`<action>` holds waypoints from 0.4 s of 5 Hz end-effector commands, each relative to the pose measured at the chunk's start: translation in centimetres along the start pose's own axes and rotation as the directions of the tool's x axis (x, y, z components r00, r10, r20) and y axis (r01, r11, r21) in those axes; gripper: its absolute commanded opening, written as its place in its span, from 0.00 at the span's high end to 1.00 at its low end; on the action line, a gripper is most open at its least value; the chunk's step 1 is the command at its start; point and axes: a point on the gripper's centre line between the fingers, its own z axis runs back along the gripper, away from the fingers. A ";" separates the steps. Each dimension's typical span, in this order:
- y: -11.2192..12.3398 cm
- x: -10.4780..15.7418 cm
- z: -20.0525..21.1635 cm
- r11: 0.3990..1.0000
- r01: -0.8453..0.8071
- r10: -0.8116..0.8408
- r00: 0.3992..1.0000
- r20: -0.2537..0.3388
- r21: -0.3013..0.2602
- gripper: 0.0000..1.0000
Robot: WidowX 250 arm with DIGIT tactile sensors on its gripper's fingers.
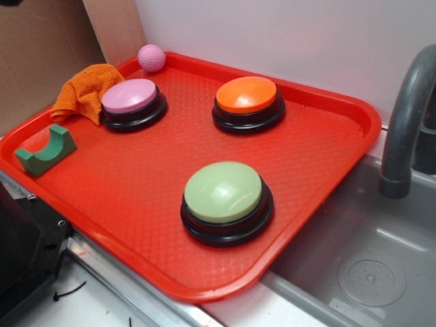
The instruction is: Push the orange button.
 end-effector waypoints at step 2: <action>0.3 4.6 -5.4 0.985 0.171 -0.171 0.985 0.010 -0.014 0.00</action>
